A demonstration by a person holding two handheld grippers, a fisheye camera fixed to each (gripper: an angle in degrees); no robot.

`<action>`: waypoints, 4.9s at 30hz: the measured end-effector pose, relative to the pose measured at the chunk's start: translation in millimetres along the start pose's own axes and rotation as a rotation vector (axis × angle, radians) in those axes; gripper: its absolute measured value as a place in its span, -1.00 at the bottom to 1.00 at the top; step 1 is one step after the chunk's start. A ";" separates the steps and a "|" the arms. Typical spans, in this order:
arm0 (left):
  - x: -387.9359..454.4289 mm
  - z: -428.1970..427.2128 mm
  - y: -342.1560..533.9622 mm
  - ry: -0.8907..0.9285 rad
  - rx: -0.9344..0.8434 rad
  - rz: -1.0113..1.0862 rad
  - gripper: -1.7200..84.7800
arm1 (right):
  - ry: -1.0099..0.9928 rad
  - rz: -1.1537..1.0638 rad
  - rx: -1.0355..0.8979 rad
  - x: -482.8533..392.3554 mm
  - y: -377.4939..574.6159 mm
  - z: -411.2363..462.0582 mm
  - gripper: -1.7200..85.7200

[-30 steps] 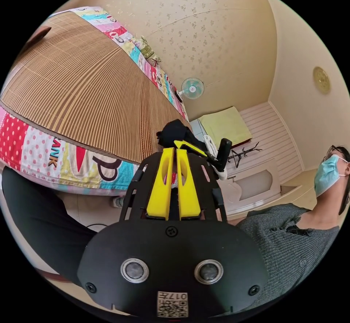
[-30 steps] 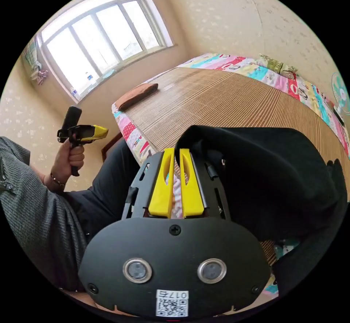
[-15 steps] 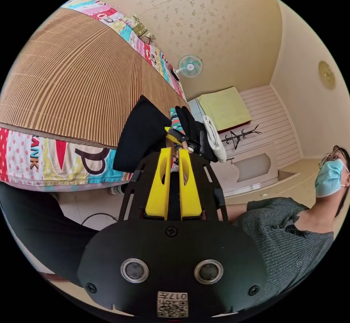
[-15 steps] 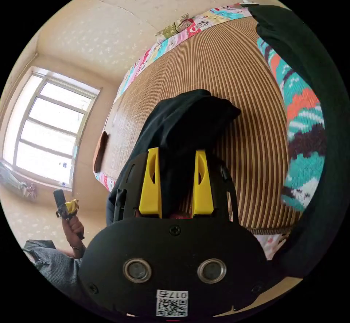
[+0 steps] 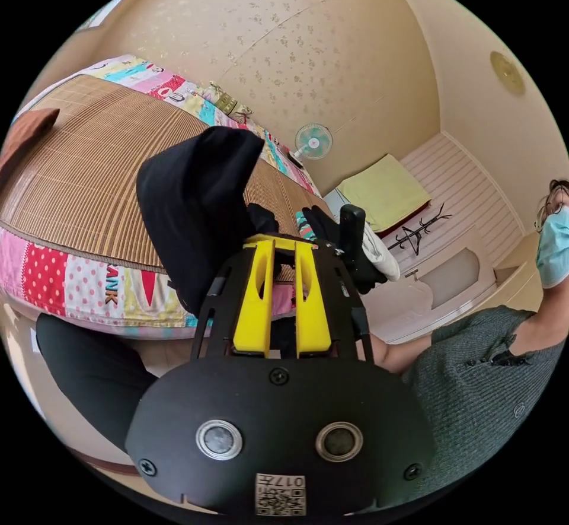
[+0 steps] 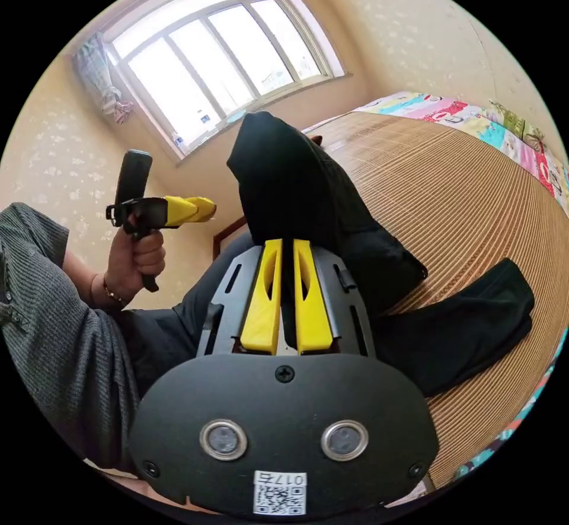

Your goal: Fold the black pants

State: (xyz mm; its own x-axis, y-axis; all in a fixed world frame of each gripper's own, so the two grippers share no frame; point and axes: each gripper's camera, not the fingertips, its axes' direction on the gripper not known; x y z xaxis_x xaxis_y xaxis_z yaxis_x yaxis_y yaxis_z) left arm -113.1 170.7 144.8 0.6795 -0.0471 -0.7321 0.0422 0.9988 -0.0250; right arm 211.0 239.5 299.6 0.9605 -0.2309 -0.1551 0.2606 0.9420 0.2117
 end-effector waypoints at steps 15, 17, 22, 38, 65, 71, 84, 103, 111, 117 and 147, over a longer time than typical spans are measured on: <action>-26.8 190.8 -34.2 -0.691 -0.611 0.228 -0.57 | -0.045 0.410 0.179 75.2 118.0 -67.6 -0.84; -12.4 186.9 -39.0 -0.688 -0.654 0.338 -0.67 | 0.034 0.481 0.163 82.1 116.5 -68.5 -0.77; -21.1 43.3 -90.5 -0.356 -0.307 0.211 -0.89 | 0.159 0.677 0.164 127.0 100.5 -65.6 -0.59; -193.6 -392.2 -219.1 -0.254 0.510 0.032 -0.78 | 0.569 0.521 0.642 77.7 96.0 -232.7 -0.85; -189.8 -56.0 -79.7 -0.096 -0.534 0.454 -0.96 | 0.550 0.575 0.318 87.3 93.1 -188.7 -0.66; -212.9 -73.3 -28.8 -0.038 -0.793 0.383 -0.91 | 0.474 0.770 0.290 131.6 110.5 -189.9 -0.54; -251.4 -112.0 -43.6 -0.309 -0.359 0.145 -0.85 | 0.723 0.533 0.314 89.9 72.9 -244.2 -0.94; -363.5 10.0 -138.2 -1.155 -0.531 0.229 -0.97 | 0.536 0.592 0.190 107.1 49.6 -200.8 -0.73; -357.3 -105.6 -130.4 -0.463 -0.081 -0.184 -0.88 | 0.562 0.724 0.061 167.4 17.3 -147.4 -0.58; -227.0 -31.7 -79.2 -0.171 -0.283 0.088 -0.74 | 0.650 0.729 -0.168 217.6 -0.9 -117.3 -0.83; -113.0 33.2 -83.4 -0.062 -0.741 0.073 -0.98 | 0.966 0.631 -0.180 178.5 -16.8 -84.5 -0.95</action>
State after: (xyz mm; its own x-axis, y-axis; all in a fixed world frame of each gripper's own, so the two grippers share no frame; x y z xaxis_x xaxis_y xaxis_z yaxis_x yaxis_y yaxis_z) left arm -169.1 92.3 252.2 0.7025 0.0403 -0.7105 -0.4940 0.7463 -0.4461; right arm 369.9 203.0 186.8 0.4211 0.4990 -0.7574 -0.3288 0.8622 0.3852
